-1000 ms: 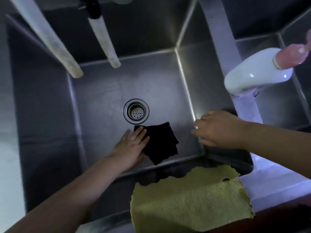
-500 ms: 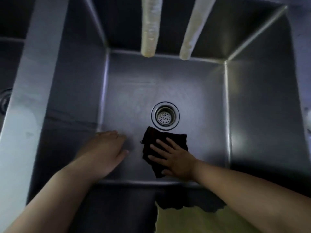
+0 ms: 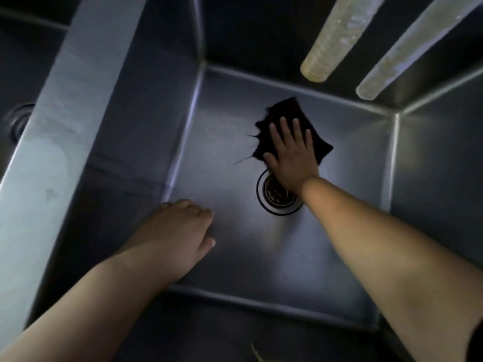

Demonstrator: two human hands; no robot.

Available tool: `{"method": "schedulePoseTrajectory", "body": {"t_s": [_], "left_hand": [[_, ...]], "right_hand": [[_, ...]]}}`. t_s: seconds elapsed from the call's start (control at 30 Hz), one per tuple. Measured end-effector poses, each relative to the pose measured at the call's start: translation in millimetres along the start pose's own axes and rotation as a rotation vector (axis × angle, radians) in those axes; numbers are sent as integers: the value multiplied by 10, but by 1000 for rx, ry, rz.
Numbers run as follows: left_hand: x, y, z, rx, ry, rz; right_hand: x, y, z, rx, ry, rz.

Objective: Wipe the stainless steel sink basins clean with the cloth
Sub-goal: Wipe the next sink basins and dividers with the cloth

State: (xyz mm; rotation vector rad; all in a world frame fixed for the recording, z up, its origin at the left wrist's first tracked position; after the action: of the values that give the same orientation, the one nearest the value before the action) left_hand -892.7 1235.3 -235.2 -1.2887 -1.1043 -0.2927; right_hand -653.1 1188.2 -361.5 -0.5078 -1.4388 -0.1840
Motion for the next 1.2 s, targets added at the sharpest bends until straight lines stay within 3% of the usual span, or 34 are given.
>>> {"method": "schedulePoseTrajectory", "body": {"t_s": [0.17, 0.37, 0.47, 0.63, 0.8, 0.97, 1.2], "left_hand": [[5, -16, -43, -20, 15, 22], [-2, -28, -53, -22, -72, 77], [-18, -44, -64, -44, -64, 84], [-39, -49, -63, -45, -94, 57], [-66, -46, -92, -46, -65, 42], [-58, -63, -125, -51, -88, 105], [-51, -47, -153, -37, -47, 143]], "right_hand": [[-102, -725, -415, -135, 89, -21], [-159, -1516, -70, -82, 319, -246], [-151, -1442, 147, -63, 284, -268], [-193, -923, 515, -211, 167, -92], [-221, -874, 593, -422, 419, -156], [-109, -928, 393, -120, 350, -285], [-185, -916, 299, 151, 285, -47]]}}
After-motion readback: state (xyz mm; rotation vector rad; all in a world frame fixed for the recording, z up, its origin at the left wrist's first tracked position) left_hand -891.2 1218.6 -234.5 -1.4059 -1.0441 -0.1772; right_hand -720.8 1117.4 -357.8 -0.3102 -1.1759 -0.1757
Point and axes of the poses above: each hand's wrist, its own y-axis towards the middle knuckle, its own x-axis out of the back of the hand, z = x × y, the point moved 6 cm from there along y, towards the middle knuckle, and after that the axes turned 5 degrees about x, right-handed, at the moved point
